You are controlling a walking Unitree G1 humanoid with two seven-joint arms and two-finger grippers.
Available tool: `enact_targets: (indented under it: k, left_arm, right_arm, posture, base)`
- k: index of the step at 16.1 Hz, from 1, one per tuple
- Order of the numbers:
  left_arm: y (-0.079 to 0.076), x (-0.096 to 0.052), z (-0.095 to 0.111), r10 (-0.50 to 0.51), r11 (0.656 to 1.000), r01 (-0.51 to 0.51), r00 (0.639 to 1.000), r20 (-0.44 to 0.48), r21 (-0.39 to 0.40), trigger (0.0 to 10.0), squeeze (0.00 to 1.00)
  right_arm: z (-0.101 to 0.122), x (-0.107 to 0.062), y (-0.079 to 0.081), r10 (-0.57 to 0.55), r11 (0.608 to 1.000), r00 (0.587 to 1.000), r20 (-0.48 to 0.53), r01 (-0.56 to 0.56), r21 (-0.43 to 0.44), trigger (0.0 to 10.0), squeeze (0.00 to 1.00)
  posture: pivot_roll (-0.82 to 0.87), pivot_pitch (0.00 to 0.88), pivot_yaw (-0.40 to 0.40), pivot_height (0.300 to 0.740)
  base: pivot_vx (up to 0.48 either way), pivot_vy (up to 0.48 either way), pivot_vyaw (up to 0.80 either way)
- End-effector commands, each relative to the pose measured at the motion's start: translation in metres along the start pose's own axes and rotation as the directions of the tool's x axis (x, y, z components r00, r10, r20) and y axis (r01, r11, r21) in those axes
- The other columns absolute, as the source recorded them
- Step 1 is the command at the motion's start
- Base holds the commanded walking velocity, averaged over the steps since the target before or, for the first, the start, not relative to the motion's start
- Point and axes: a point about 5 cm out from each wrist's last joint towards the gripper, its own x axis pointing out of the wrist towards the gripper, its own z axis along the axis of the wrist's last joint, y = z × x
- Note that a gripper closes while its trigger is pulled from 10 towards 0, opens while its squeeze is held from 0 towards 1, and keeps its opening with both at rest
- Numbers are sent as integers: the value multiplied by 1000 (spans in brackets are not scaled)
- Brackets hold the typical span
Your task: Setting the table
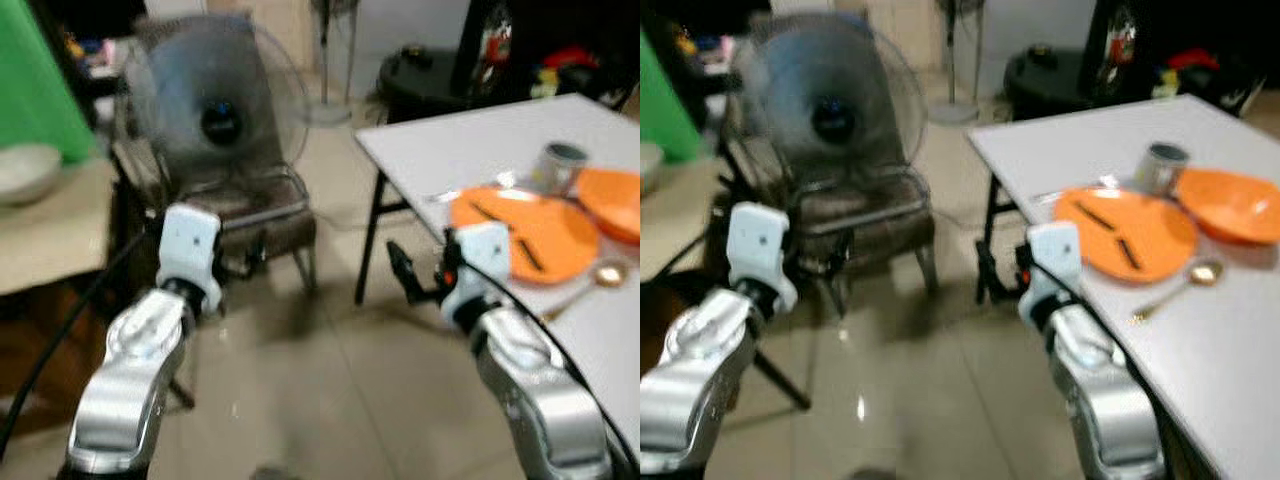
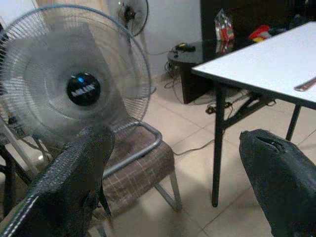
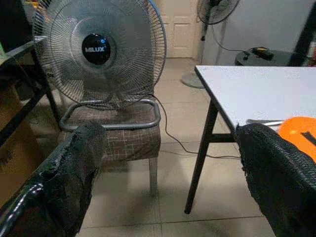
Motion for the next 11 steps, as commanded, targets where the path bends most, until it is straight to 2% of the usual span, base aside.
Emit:
enact_targets:
  k: [1,11]
  left_arm:
    - [5,-2,-1,15,1000,-15,1000,-12,11,10000,0]
    - [6,-4,0,19,1000,-18,1000,-14,20,10000,0]
  right_arm:
    - [3,1,4,9,1000,1000,7,-9,6,10000,1000]
    - [2,4,5,11,1000,1000,5,-11,11,10000,1000]
  posture:
    - [96,0,18,740]
    - [109,0,14,740]
  base:
    - [0,356,0]
    - [0,356,0]
